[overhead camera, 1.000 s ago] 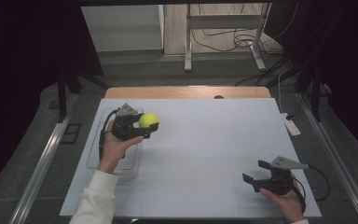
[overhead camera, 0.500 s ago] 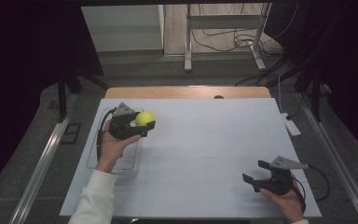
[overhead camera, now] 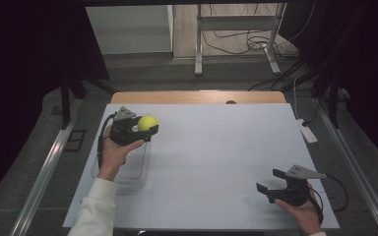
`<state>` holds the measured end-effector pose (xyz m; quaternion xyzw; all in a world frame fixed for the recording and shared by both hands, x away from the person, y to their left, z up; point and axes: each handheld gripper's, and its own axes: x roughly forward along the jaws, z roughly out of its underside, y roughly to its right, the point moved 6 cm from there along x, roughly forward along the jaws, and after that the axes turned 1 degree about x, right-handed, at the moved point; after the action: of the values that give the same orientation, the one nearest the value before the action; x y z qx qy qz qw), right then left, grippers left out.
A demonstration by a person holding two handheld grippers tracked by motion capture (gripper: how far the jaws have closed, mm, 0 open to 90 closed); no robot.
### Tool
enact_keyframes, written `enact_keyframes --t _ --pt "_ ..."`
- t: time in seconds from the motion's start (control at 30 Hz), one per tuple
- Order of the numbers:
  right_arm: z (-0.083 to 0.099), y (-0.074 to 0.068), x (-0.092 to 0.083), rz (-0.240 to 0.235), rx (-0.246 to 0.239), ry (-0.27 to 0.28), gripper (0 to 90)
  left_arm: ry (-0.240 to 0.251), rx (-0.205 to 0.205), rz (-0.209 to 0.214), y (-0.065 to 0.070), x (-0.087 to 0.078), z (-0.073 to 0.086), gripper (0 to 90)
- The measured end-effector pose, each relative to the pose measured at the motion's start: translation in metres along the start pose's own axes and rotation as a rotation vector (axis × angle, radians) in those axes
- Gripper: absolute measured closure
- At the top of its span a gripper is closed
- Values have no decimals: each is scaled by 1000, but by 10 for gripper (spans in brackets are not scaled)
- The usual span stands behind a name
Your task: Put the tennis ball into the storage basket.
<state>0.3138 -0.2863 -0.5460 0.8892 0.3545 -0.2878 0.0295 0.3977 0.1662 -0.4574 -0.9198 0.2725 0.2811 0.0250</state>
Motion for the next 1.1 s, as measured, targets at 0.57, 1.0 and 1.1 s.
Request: enact_keyframes --t 0.57,1.0,1.1 --pt "0 0 1 -6 3 2 86 -13 -63 -58 -32 -1 1 268" --pt "0 0 1 -2 5 0 86 -44 -90 -106 -57 1 5 268" --pt "0 0 1 -2 6 1 86 -53 -96 -118 -62 1 5 268"
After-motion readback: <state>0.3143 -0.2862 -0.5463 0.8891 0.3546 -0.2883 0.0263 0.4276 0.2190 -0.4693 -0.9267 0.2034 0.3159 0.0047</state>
